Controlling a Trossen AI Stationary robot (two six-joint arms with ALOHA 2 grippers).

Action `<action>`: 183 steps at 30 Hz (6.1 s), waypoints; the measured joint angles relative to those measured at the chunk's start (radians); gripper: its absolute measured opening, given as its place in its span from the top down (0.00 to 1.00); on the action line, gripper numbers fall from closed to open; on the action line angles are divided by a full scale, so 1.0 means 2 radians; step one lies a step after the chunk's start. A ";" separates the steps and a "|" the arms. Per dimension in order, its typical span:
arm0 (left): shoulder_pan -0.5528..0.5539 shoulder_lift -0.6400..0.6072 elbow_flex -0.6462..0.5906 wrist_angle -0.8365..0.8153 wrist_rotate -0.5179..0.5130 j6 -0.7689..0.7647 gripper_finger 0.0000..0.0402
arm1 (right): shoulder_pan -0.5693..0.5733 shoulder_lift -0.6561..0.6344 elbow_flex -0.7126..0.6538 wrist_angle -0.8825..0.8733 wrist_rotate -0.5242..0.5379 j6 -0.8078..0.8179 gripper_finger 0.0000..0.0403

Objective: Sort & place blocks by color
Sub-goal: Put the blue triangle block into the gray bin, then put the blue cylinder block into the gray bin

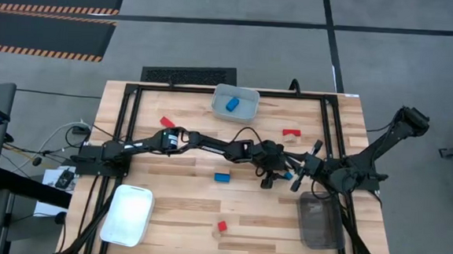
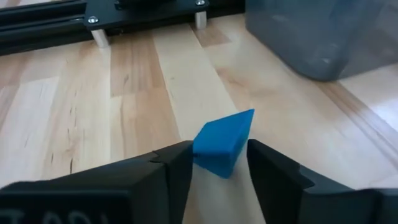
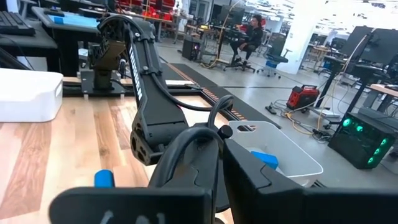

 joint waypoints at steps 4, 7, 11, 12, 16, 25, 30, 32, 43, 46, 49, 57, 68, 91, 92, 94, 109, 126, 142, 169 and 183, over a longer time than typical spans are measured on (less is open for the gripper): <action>0.000 0.000 0.000 0.001 0.000 0.000 0.77 | 0.000 0.000 0.000 -0.002 0.000 0.000 0.87; 0.000 0.000 0.000 0.001 0.000 0.000 0.85 | 0.000 0.000 0.000 -0.002 0.000 0.000 0.87; 0.000 0.000 -0.001 -0.001 0.000 -0.006 0.94 | 0.000 0.000 0.000 -0.003 0.000 0.002 0.87; 0.000 0.000 -0.001 -0.001 0.000 -0.009 0.96 | 0.000 0.000 0.000 -0.003 0.000 0.002 0.87; 0.000 0.000 -0.001 -0.001 0.000 -0.028 0.99 | 0.000 0.000 0.000 -0.008 0.000 0.010 0.87; 0.000 -0.004 -0.001 -0.015 -0.008 -0.064 1.00 | 0.007 0.000 0.000 -0.014 0.000 0.023 0.87; 0.000 -0.028 -0.001 -0.075 -0.025 -0.057 1.00 | 0.018 0.000 0.000 -0.013 0.004 0.026 0.87; -0.001 -0.042 -0.001 -0.108 -0.047 -0.044 1.00 | 0.023 0.000 0.000 -0.015 0.006 0.029 0.87; -0.002 -0.112 -0.001 -0.264 -0.156 -0.003 1.00 | 0.032 0.000 0.000 -0.047 0.012 0.069 0.87; -0.002 -0.124 -0.001 -0.297 -0.183 -0.002 1.00 | 0.035 0.000 0.000 -0.054 0.012 0.080 0.87; -0.002 -0.130 0.000 -0.319 -0.191 -0.003 1.00 | 0.046 0.000 0.000 -0.055 0.023 0.082 0.87; -0.007 -0.139 -0.002 -0.373 -0.218 -0.006 1.00 | 0.099 0.000 0.000 -0.055 0.085 0.090 0.87; -0.008 -0.275 -0.236 -0.237 -0.254 -0.036 1.00 | 0.126 0.000 0.000 -0.090 0.101 0.152 0.87; 0.213 -0.409 -0.374 -0.190 -0.250 -0.104 1.00 | 0.037 0.000 0.000 -0.088 0.066 0.128 0.87; 0.223 -0.408 -0.373 -0.197 -0.241 -0.109 1.00 | 0.031 0.000 0.000 -0.086 0.066 0.123 0.87; 0.236 -0.402 -0.374 -0.196 -0.235 -0.114 1.00 | 0.019 0.000 0.000 -0.084 0.059 0.113 0.87; 0.239 -0.377 -0.374 -0.209 -0.245 -0.106 1.00 | -0.066 0.000 0.000 -0.066 -0.047 0.074 0.87; 0.239 -0.375 -0.373 -0.200 -0.258 -0.096 0.97 | -0.067 0.000 0.000 -0.077 -0.068 0.090 0.87; 0.199 -0.399 -0.373 -0.239 -0.324 -0.090 0.65 | -0.068 0.000 0.000 -0.103 -0.075 0.116 0.87; 0.021 -0.552 -0.597 -0.080 -0.354 -0.127 0.69 | -0.048 0.043 0.000 -0.113 -0.129 0.206 0.87; -0.098 -0.555 -0.661 0.049 -0.329 -0.154 0.64 | -0.051 0.043 0.000 -0.062 -0.138 0.193 0.87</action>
